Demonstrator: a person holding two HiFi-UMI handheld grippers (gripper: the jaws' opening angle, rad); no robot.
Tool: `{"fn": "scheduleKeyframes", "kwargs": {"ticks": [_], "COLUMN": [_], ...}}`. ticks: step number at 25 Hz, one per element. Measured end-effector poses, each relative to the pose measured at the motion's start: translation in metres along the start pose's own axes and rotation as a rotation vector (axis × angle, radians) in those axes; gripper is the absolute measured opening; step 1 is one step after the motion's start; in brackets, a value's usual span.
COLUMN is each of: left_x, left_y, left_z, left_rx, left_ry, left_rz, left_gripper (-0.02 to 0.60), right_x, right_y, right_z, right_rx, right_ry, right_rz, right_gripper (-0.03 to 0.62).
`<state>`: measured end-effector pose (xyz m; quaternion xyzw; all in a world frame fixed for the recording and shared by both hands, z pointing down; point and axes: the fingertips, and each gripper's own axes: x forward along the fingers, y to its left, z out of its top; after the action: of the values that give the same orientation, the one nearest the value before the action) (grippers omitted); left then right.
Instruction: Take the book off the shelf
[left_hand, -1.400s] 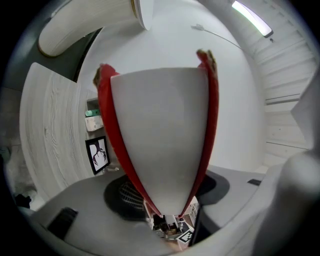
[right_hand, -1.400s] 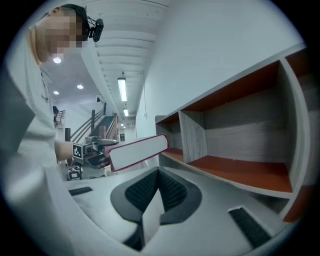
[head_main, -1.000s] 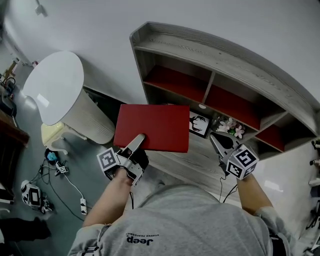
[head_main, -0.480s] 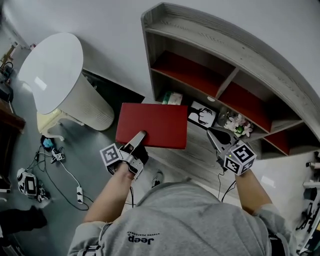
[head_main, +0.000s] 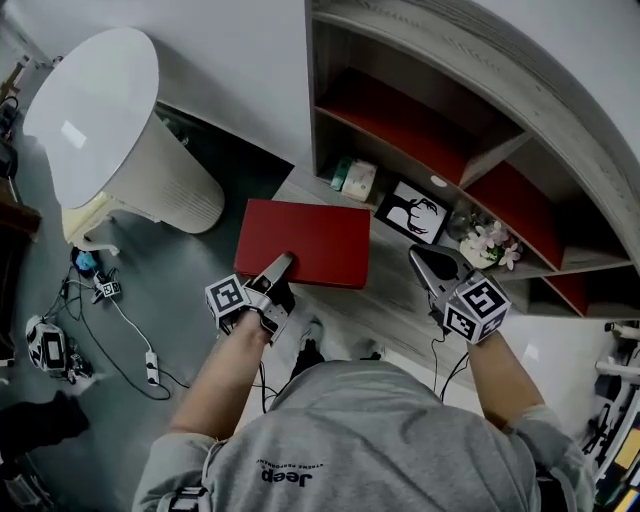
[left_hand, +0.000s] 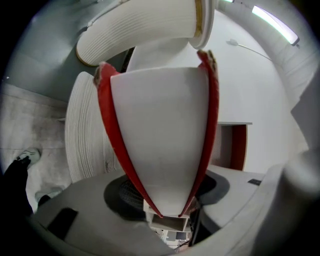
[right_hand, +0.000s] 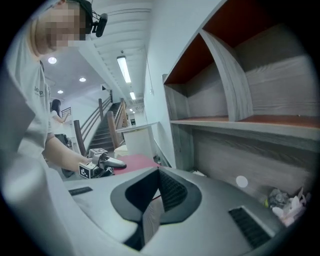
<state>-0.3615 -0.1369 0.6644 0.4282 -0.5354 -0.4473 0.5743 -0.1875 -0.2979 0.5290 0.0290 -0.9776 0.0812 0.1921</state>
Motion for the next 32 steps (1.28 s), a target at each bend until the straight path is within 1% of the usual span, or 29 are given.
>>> {"fn": "scheduleKeyframes", "kwargs": {"ticks": [5,11,15,18,21,26,29,32], "left_x": [0.005,0.015,0.021,0.025,0.026,0.031,0.031,0.033], "left_y": [0.035,0.065,0.077,0.088,0.101,0.110,0.113,0.115], "left_z": [0.008,0.014,0.011,0.009,0.009,0.011,0.009,0.011], "left_rx": [-0.024,-0.012,-0.041,-0.034,-0.049,-0.039,-0.045,-0.018], "left_ry": [-0.003,0.011,0.025,0.041,0.047,0.059,0.065,0.068], "left_rz": [0.044,0.045,0.093,0.104,0.136,0.122,0.134,0.117], "left_gripper": [0.259,0.259,0.259,0.259,0.260,0.258,0.260,0.269], "right_x": [0.017,0.030,0.036,0.039,0.044,0.052,0.055,0.057], "right_y": [0.001,0.000,-0.002,-0.004,-0.006,-0.003,0.001,0.008], "right_z": [-0.017,-0.030,-0.042,-0.054,-0.063,-0.070,-0.074,-0.080], "right_rx": [0.018,0.038,0.056,0.069,0.083,0.093,0.101,0.107], "right_ry": [0.032,0.053,0.067,0.080,0.087,0.084,0.085,0.089], "right_rz": [0.014,0.023,0.025,0.022,0.018,0.028,0.035,0.044], "right_gripper": [0.005,0.005,0.005,0.005,0.006,0.005,0.005,0.005]}}
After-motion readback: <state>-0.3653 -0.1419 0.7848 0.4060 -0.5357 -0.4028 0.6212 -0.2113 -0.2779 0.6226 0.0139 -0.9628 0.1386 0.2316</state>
